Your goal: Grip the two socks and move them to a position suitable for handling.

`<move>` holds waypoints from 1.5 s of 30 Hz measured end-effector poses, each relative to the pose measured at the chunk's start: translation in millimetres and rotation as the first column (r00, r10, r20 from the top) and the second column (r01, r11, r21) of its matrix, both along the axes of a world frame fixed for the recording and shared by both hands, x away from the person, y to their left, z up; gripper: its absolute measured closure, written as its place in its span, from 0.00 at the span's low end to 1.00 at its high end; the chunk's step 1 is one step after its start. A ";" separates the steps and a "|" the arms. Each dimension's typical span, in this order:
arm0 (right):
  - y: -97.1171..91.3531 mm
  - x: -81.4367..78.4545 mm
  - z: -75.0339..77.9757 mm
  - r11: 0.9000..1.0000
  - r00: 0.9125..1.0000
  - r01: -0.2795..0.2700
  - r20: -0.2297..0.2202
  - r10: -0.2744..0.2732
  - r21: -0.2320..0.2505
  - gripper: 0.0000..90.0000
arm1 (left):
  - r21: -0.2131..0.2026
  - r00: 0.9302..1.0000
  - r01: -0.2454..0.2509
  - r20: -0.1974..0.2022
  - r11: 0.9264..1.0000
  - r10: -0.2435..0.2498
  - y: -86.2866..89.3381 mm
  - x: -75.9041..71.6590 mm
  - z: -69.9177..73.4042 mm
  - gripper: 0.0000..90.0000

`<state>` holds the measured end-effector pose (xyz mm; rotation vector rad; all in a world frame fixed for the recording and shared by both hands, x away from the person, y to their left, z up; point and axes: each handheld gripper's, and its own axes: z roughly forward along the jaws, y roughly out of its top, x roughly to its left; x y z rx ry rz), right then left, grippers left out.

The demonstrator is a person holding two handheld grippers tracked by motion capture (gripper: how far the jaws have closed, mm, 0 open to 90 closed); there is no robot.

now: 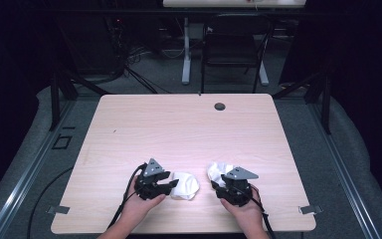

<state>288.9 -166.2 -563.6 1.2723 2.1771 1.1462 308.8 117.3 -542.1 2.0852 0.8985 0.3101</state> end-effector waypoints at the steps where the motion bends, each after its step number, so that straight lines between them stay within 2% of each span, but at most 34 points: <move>1: -0.1 0.0 0.1 1.000 1.000 0.000 0.000 0.000 0.001 0.59 | 0.004 1.000 0.005 0.001 1.000 -0.005 -2.3 -0.4 0.0 0.60; 16: -0.4 0.6 0.2 1.000 1.000 -0.005 -0.003 0.005 0.002 0.59 | 0.037 0.998 0.053 -0.024 0.998 -0.052 -36.0 1.2 -11.2 0.63; 29: -1.9 1.0 0.6 1.000 1.000 -0.002 0.001 0.002 0.009 0.59 | 0.080 0.997 0.058 -0.045 0.995 -0.055 -51.0 4.7 -23.8 0.66; 36: -2.3 1.1 1.0 1.000 1.000 -0.005 0.001 0.005 0.005 0.59 | 0.109 0.998 0.053 -0.045 0.993 -0.048 -52.8 4.7 -26.9 0.81; 41: -2.2 1.0 1.3 1.000 1.000 -0.005 0.002 0.005 0.002 0.60 | 0.104 0.998 0.052 -0.041 0.993 -0.048 -51.7 4.3 -25.0 0.88; 45: -1.7 1.1 1.0 1.000 1.000 -0.003 0.003 0.003 0.007 0.60 | 0.085 0.998 0.057 -0.037 0.995 -0.054 -50.5 3.5 -22.5 0.92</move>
